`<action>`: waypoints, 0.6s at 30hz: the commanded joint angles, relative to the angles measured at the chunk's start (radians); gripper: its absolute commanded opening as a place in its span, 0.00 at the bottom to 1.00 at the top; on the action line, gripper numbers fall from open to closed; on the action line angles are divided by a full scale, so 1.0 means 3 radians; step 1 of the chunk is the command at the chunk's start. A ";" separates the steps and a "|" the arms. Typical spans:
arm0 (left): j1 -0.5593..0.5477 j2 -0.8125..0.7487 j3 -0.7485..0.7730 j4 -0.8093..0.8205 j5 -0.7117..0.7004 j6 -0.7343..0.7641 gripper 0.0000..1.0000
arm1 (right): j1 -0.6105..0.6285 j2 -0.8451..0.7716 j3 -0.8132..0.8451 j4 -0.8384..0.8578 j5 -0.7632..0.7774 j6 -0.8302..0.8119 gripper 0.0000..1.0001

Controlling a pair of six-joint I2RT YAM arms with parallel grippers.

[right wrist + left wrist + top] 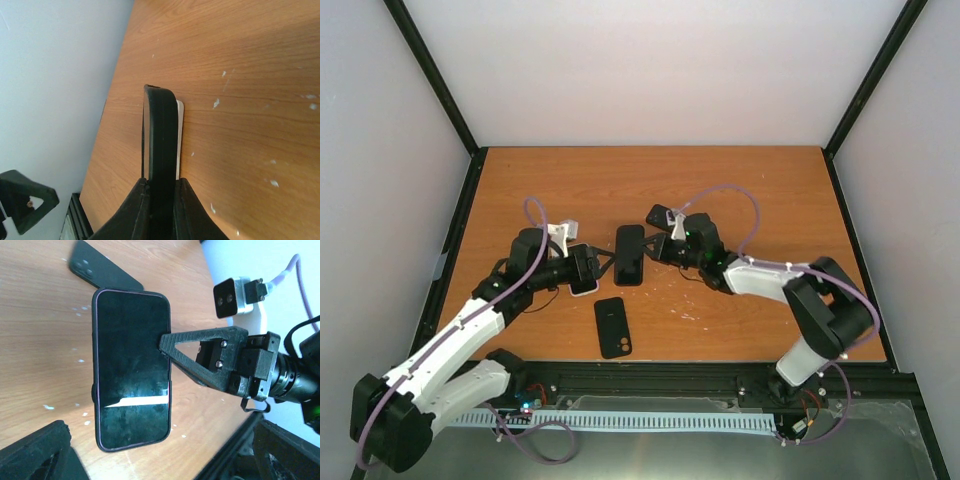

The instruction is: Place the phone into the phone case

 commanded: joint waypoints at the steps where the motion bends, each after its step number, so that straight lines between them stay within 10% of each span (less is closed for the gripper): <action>1: 0.0031 -0.0103 0.0024 -0.0311 -0.0379 0.0150 1.00 | -0.0011 0.0423 0.0386 0.0264 -0.0315 -0.0265 0.08; 18: 0.0083 -0.0065 -0.0215 -0.0377 -0.0431 -0.0132 0.99 | -0.0191 0.1678 0.1381 -0.0386 -0.0594 -0.0558 0.29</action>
